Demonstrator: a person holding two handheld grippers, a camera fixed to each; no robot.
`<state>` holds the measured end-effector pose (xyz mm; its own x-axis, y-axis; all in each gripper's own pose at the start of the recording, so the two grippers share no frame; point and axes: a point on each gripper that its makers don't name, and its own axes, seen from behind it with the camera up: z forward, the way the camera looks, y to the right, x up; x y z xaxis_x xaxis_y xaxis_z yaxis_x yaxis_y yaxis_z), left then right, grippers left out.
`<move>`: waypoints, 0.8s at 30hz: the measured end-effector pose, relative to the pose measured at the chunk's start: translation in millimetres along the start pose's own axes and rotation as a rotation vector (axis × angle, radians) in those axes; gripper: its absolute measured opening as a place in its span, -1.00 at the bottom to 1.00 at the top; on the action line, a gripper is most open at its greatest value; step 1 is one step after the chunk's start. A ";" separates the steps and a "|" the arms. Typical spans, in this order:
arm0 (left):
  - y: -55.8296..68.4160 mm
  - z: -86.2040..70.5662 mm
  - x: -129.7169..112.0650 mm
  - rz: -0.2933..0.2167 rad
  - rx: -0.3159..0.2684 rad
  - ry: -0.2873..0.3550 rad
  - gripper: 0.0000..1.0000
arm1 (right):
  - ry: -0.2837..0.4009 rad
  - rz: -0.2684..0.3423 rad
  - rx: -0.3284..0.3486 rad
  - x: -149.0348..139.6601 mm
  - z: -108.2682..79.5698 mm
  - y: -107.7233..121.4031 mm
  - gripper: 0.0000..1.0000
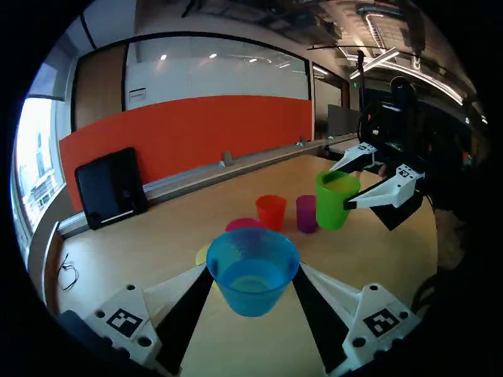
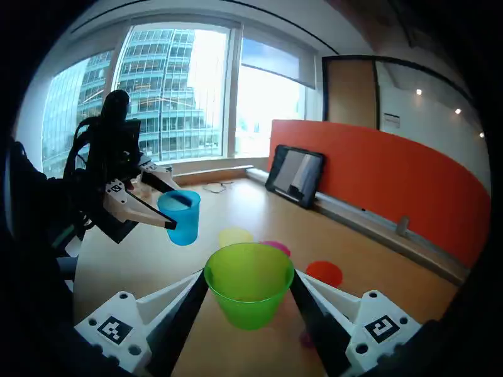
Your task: Pour water
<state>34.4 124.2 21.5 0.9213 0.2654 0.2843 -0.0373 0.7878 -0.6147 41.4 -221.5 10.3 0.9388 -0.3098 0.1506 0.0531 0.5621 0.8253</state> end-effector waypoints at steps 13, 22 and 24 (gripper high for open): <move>-7.4 -10.0 37.6 -0.025 0.008 0.113 0.71 | 0.093 -0.016 -0.034 27.6 -1.1 4.0 0.87; -4.2 -16.3 60.5 -0.022 -0.002 0.180 0.71 | 0.157 0.008 -0.039 48.3 -1.1 6.5 0.88; -3.2 -17.2 64.5 -0.023 -0.005 0.192 0.71 | 0.167 0.011 -0.040 51.4 -0.8 7.1 0.88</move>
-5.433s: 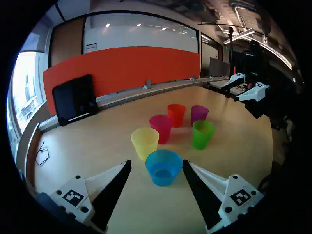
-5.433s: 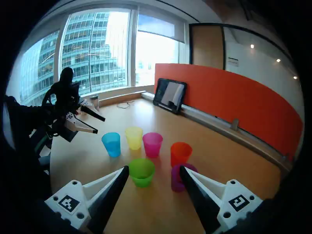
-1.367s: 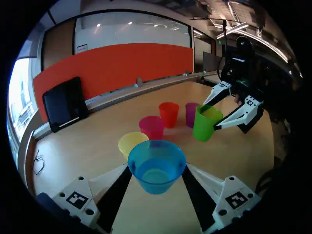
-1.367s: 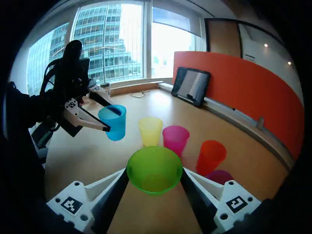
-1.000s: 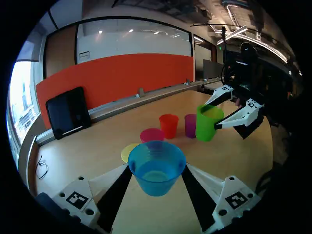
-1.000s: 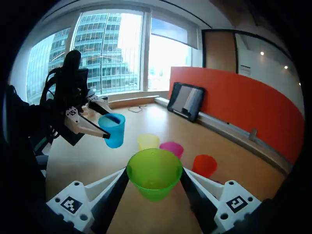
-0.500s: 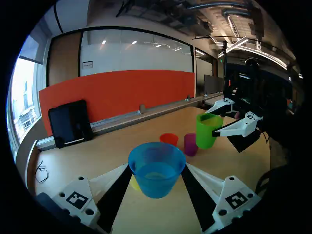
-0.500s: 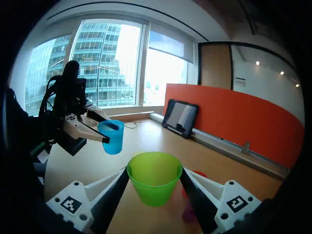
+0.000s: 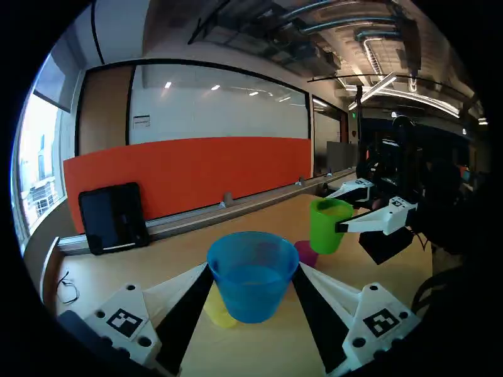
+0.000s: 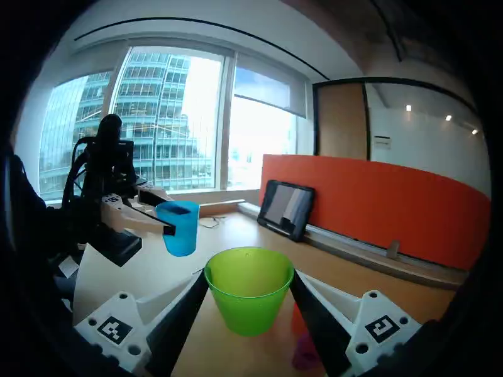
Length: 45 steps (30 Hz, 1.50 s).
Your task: Pour water
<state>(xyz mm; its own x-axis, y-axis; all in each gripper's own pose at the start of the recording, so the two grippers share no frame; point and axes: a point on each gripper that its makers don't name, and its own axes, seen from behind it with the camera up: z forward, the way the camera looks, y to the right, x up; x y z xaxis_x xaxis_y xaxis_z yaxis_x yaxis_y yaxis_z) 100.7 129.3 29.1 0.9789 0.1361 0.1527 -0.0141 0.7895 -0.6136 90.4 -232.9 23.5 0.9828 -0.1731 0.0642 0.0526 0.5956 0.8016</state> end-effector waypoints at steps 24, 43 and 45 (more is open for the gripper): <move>4.7 2.9 41.0 0.061 0.003 0.090 0.71 | 0.039 -0.015 0.027 16.2 6.3 -13.7 0.87; 2.7 -0.2 85.2 0.220 0.047 0.162 0.71 | 0.054 -0.010 0.087 21.5 13.1 -38.8 0.85; 4.0 -0.6 90.3 0.236 0.046 0.172 0.71 | 0.053 -0.012 0.092 21.6 13.7 -41.4 0.85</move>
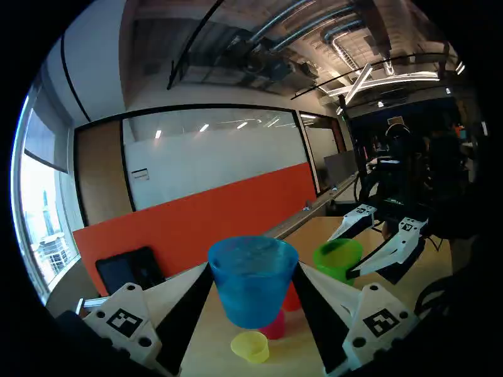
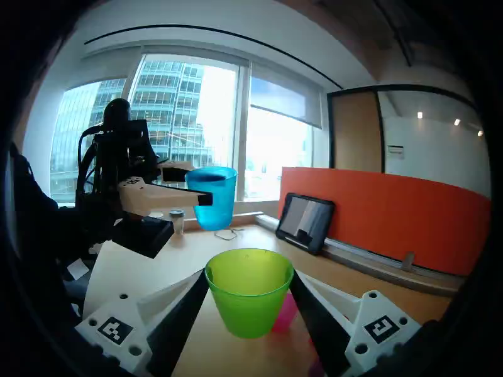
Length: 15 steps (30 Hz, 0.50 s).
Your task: Pour water
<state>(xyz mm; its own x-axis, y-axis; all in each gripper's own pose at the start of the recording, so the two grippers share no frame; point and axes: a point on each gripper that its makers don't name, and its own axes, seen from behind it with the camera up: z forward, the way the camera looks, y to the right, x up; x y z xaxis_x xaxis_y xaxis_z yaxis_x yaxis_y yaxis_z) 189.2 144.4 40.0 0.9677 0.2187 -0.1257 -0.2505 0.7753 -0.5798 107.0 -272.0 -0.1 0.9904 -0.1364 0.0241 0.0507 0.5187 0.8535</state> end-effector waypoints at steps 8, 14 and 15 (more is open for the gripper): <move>-0.6 3.6 13.9 0.081 0.018 0.014 0.71 | 0.003 0.005 0.026 -1.2 4.0 -9.8 0.85; -2.3 6.5 21.0 0.142 0.031 0.014 0.71 | 0.000 0.006 0.042 -2.5 7.0 -15.6 0.85; -2.7 7.0 22.2 0.152 0.033 0.014 0.71 | 0.000 0.006 0.045 -2.5 7.5 -16.3 0.85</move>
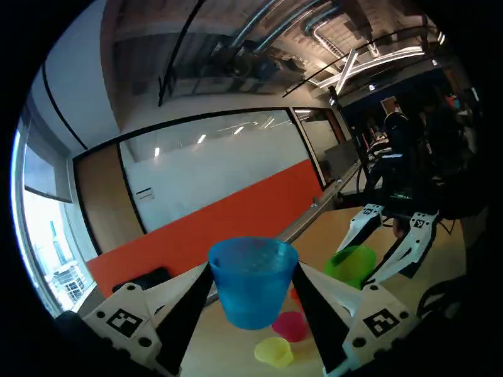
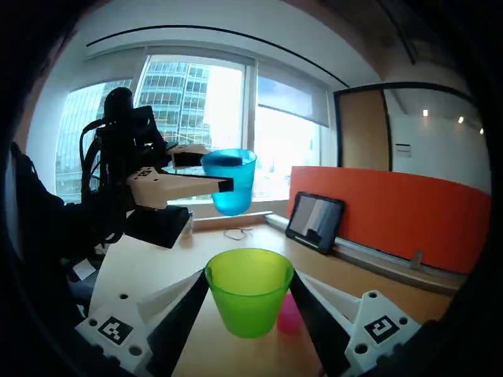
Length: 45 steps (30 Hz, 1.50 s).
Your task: Pour water
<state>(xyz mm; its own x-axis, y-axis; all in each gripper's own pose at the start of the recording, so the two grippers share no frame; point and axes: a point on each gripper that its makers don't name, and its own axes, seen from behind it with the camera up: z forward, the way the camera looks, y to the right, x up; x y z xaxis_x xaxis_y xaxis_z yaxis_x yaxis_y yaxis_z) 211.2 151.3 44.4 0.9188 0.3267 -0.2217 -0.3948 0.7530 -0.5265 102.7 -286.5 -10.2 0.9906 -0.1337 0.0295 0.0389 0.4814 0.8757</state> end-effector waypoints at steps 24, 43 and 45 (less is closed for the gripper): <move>-8.8 4.3 33.4 0.276 0.052 0.012 0.71 | 0.005 0.008 0.041 -2.5 12.0 -17.4 0.85; -11.0 6.2 51.0 0.483 0.080 0.028 0.71 | 0.003 0.000 0.050 -4.1 21.0 -23.4 0.85; -11.1 6.6 52.4 0.497 0.081 0.028 0.71 | 0.003 0.000 0.050 -4.0 21.6 -23.5 0.84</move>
<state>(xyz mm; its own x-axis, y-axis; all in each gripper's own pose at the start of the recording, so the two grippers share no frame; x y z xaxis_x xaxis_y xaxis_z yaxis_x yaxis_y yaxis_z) 263.7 163.8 44.1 0.6188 0.6421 -0.4525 -0.7828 0.5523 -0.2867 95.0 -316.0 -20.5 0.9910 -0.1309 0.0285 0.0319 0.4373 0.8987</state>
